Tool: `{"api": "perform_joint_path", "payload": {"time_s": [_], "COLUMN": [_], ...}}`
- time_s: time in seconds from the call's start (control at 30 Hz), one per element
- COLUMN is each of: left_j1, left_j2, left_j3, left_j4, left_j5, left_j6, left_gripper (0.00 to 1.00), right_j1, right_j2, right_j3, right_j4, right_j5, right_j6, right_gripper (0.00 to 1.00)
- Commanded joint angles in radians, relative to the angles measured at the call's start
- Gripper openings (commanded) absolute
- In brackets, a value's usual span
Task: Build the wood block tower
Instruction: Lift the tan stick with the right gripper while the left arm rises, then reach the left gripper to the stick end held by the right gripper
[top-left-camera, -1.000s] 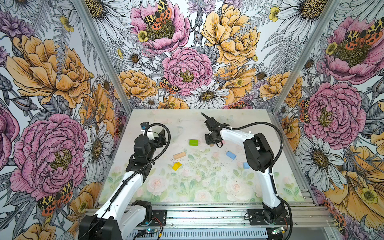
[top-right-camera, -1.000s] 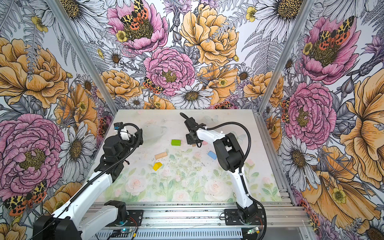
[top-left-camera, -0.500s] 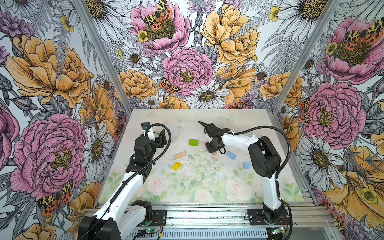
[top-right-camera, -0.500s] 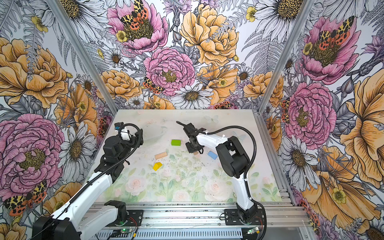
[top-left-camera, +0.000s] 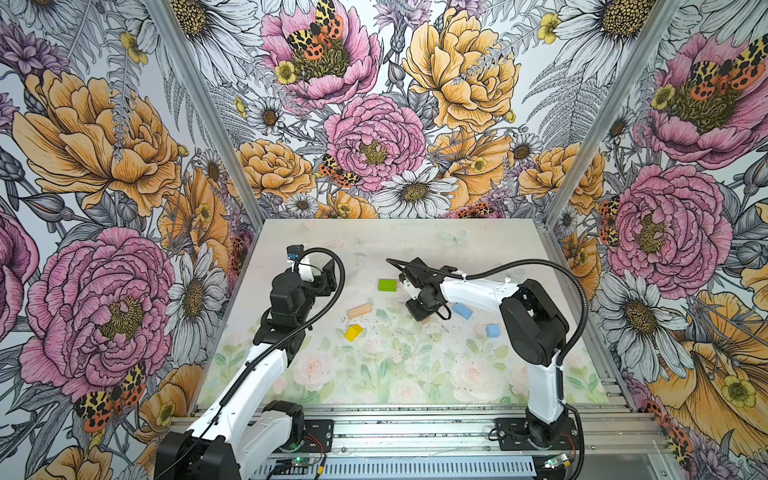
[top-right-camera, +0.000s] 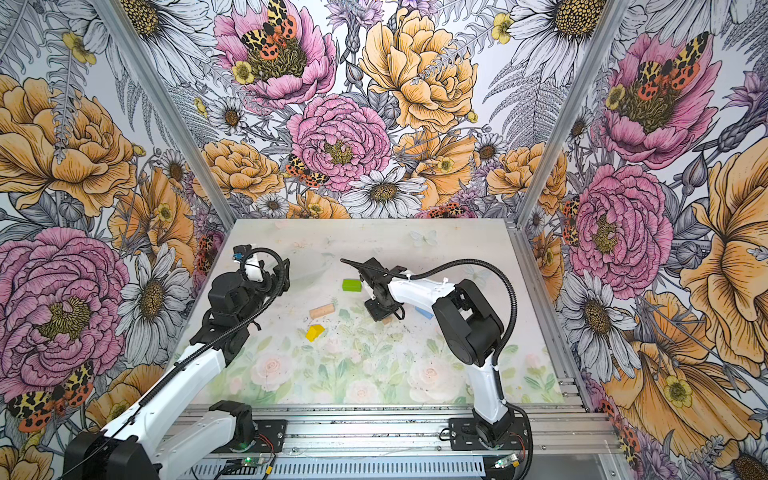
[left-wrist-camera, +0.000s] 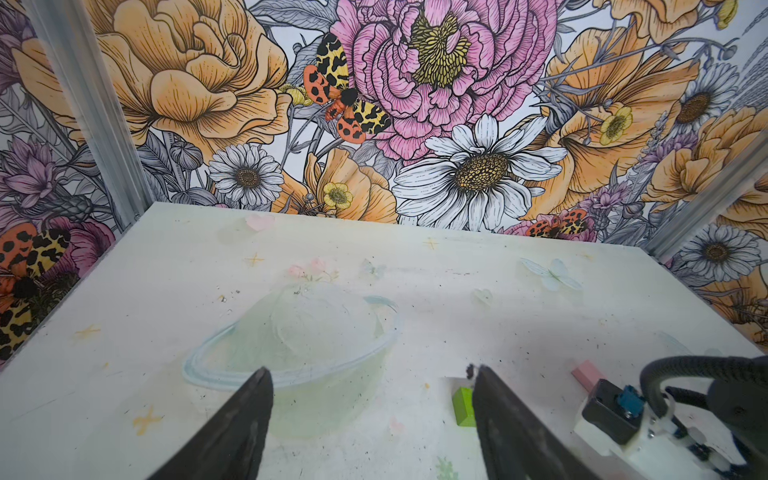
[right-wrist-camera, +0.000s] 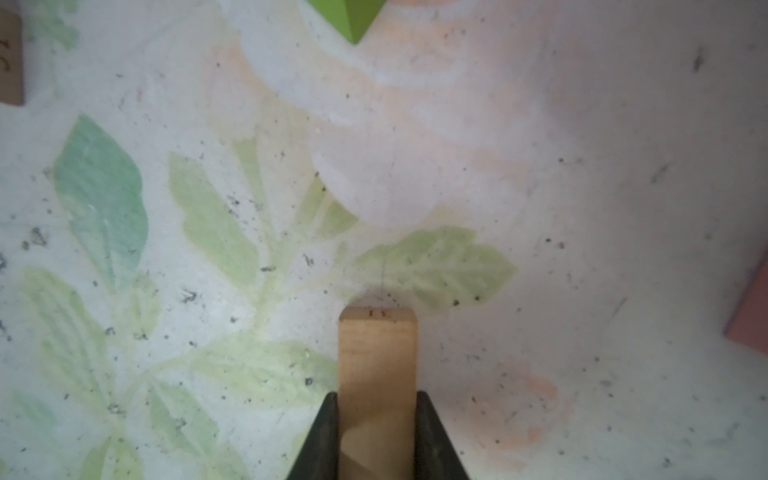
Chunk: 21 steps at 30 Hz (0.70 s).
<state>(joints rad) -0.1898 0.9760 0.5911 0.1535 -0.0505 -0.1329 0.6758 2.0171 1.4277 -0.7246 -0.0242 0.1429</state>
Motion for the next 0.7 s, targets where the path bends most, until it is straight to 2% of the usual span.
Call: {"api": "perform_joint_path", "payload": {"time_s": [0.0, 0.17, 0.27, 0.33, 0.47, 0.53, 0.67], "left_j1": [-0.01, -0.013, -0.015, -0.019, -0.036, -0.061, -0.12], "left_j2": [-0.007, 0.002, 0.015, 0.031, 0.099, 0.15, 0.277], "left_j3": [0.033, 0.044, 0.056, 0.073, 0.133, 0.178, 0.289], "left_j4": [0.001, 0.003, 0.004, 0.004, -0.009, -0.044, -0.164], "left_j5": [0.03, 0.051, 0.086, 0.146, 0.338, 0.418, 0.516], "left_j6": [-0.015, -0.022, -0.03, -0.029, -0.026, -0.01, 0.035], "left_gripper": [0.77, 0.77, 0.76, 0.75, 0.76, 0.77, 0.76], "right_j1": [0.004, 0.005, 0.005, 0.004, 0.002, 0.001, -0.008], "right_j2": [-0.031, -0.066, -0.103, -0.149, -0.288, -0.361, -0.48], "right_j3": [-0.012, -0.016, -0.021, -0.034, -0.104, -0.168, -0.327], "right_j4": [0.014, 0.022, 0.024, 0.025, 0.048, 0.078, 0.163], "right_j5": [-0.008, -0.005, 0.009, 0.023, 0.041, 0.037, -0.002], "right_j6": [-0.004, 0.007, 0.026, 0.054, 0.154, 0.214, 0.38], "right_gripper": [0.35, 0.49, 0.5, 0.5, 0.45, 0.39, 0.11]}}
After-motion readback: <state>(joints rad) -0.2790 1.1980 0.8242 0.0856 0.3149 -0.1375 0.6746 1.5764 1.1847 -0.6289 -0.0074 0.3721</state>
